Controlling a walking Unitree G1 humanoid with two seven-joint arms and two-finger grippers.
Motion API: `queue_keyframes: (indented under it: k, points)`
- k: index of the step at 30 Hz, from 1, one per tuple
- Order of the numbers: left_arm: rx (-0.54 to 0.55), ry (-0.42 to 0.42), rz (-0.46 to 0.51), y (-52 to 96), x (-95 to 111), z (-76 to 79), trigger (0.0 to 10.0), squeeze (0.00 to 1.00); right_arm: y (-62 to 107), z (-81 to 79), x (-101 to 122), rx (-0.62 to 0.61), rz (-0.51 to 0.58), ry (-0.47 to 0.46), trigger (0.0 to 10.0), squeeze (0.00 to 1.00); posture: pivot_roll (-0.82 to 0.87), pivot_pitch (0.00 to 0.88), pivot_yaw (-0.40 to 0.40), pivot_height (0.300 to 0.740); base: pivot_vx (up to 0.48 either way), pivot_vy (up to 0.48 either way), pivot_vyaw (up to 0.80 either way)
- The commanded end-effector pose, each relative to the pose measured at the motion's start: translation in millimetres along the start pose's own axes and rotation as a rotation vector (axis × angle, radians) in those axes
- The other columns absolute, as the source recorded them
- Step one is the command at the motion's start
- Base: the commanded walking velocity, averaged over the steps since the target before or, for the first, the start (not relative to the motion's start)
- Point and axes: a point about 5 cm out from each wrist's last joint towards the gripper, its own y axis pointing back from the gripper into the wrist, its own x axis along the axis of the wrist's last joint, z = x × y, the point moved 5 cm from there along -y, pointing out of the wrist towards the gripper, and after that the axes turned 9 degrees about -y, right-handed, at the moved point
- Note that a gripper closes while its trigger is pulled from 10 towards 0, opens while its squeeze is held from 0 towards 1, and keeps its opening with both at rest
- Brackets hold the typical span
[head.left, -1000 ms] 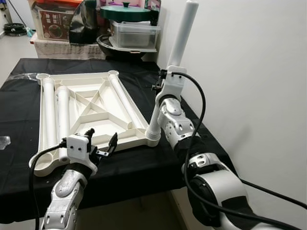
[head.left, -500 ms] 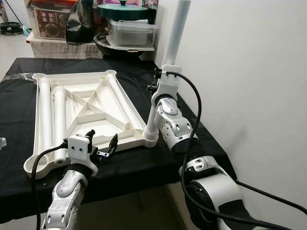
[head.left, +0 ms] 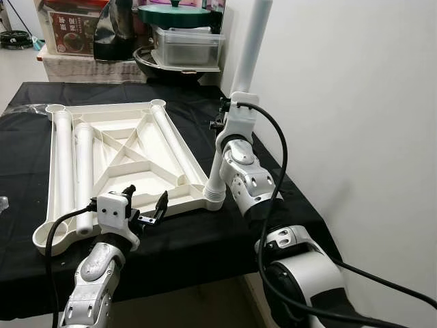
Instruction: Building children table
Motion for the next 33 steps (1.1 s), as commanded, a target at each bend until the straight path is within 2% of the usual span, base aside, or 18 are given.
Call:
queue_keyframes:
  k: [1,7,8,9,18,19,20,23,24,25,26,27,29,33]
  points:
    - [-0.017,-0.009,-0.004,-1.1,-2.0,3.2,10.0,0.0,7.1,4.0,-47.6,-0.017,-0.179,-0.003,10.0,0.0,0.07,0.0,-0.145,0.74,0.0,0.0,0.0]
    - [-0.019,-0.009,-0.002,-1.8,-1.7,3.1,10.0,0.0,7.5,2.5,-45.2,-0.008,-0.168,-0.01,10.0,0.01,0.07,0.0,-0.143,0.74,0.0,0.0,0.0]
    - [-0.019,-0.009,-0.002,-1.9,-1.6,3.2,10.0,0.0,7.4,2.0,-43.2,-0.006,-0.16,-0.012,10.0,0.15,0.07,0.0,-0.141,0.74,0.0,0.0,0.0]
    - [-0.02,-0.009,-0.002,-2.0,-1.5,3.4,10.0,0.0,7.3,1.5,-40.9,-0.003,-0.151,-0.012,10.0,0.18,0.07,0.0,-0.142,0.74,0.0,0.0,0.0]
    - [-0.022,-0.009,0.0,-2.9,-1.3,3.8,10.0,0.0,7.5,-0.6,-32.6,0.01,-0.124,-0.008,10.0,0.19,0.06,0.0,-0.142,0.74,0.0,0.0,0.0]
    - [-0.022,-0.009,0.0,-3.0,-1.3,3.8,10.0,0.0,7.7,-1.0,-31.6,0.012,-0.12,-0.008,10.0,0.5,0.06,0.0,-0.143,0.74,0.0,0.0,0.0]
    - [-0.022,-0.009,0.0,-3.1,-1.3,3.8,10.0,0.0,7.7,-1.3,-31.0,0.014,-0.117,-0.008,10.0,0.71,0.06,0.0,-0.143,0.74,0.0,0.0,0.0]
    - [-0.022,-0.009,0.0,-3.3,-1.3,3.9,10.0,0.0,7.9,-2.1,-29.7,0.017,-0.111,-0.007,10.0,0.71,0.06,0.0,-0.142,0.74,0.0,0.0,0.0]
    - [-0.022,-0.009,0.0,-3.5,-1.3,4.0,10.0,0.0,8.1,-3.3,-28.0,0.022,-0.105,-0.005,10.0,0.75,0.06,0.0,-0.142,0.74,0.0,0.0,0.0]
    - [-0.022,-0.008,0.0,-3.6,-1.4,3.9,10.0,0.0,8.2,-5.0,-25.2,0.031,-0.095,0.001,10.0,0.35,0.06,0.0,-0.142,0.74,0.0,0.0,0.0]
    - [-0.022,-0.008,0.0,-3.6,-1.4,3.9,10.0,0.0,8.2,-5.0,-25.2,0.031,-0.095,0.001,10.0,0.35,0.06,0.0,-0.142,0.74,0.0,0.0,0.0]
    - [-0.022,-0.008,0.0,-3.9,-1.4,3.9,10.0,0.0,8.3,-6.3,-22.8,0.037,-0.087,0.004,10.0,0.05,0.06,0.0,-0.141,0.74,0.0,0.0,0.0]
    - [-0.022,-0.006,0.0,-4.1,-1.4,3.9,10.0,0.0,8.6,-7.7,-18.4,0.049,-0.073,0.005,10.0,0.0,0.06,0.0,-0.141,0.74,0.0,0.0,0.0]
    - [-0.023,-0.006,0.0,-4.0,-1.5,3.8,10.0,0.0,9.0,-8.9,-10.1,0.066,-0.049,-0.007,10.0,0.0,0.06,0.0,-0.138,0.74,0.0,0.0,0.0]
